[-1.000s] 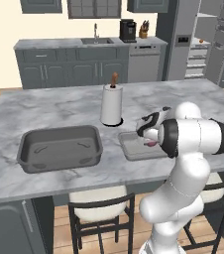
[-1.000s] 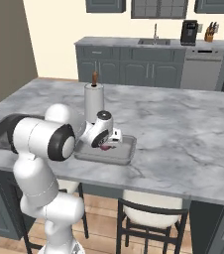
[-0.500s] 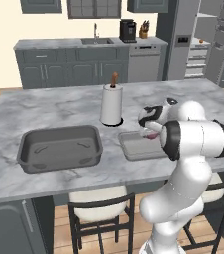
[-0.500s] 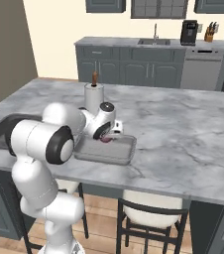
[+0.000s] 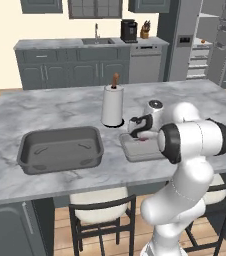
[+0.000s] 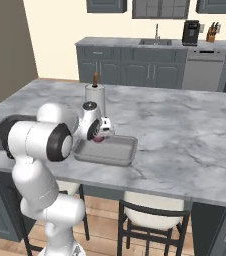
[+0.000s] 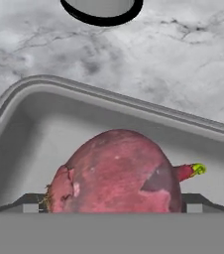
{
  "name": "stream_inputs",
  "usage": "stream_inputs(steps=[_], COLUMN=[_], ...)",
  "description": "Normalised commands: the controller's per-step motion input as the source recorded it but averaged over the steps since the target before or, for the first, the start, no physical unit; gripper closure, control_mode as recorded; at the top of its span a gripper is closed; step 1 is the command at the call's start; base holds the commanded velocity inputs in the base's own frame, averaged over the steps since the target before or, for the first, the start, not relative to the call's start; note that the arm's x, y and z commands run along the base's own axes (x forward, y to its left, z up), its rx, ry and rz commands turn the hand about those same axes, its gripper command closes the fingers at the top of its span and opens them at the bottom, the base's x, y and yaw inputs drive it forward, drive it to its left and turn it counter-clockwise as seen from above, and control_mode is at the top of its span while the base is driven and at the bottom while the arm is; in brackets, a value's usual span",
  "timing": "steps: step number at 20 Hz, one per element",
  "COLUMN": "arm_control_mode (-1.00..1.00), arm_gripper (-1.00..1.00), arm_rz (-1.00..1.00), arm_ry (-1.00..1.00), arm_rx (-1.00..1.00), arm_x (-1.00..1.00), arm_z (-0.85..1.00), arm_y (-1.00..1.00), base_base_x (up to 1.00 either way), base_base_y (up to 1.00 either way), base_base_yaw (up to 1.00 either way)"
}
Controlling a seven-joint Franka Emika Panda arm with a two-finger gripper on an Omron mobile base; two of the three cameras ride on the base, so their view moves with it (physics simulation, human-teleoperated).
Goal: Place the cold items (onion and tangerine) from the fridge in one tupperware on the dining counter. Place the warm items (hot dog and kebab skewer) in the stove area in another tupperware.
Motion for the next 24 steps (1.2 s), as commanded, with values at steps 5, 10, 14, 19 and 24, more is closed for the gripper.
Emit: stream_inputs(steps=[5, 10, 14, 19, 24], arm_control_mode=[-1.00, -1.00, -1.00, -1.00, -1.00], arm_gripper=[-1.00, -1.00, -1.00, -1.00, -1.00], arm_rz=[-0.40, -0.42, -0.22, 0.02, 0.08], arm_ry=[-0.07, -0.22, -0.26, -0.21, 0.00], arm_rx=[-0.01, 0.08, 0.25, 0.22, 0.06], arm_x=[-0.67, -0.17, -0.70, 0.00, 0.23], arm_z=[-1.00, -0.88, 0.20, 1.00, 1.00], arm_y=[-0.63, -0.89, -0.84, -0.14, -0.20], base_base_x=[0.00, 0.00, 0.00, 0.00, 0.00], base_base_y=[0.00, 0.00, 0.00, 0.00, 0.00], base_base_yaw=[0.00, 0.00, 0.00, 0.00, 0.00])
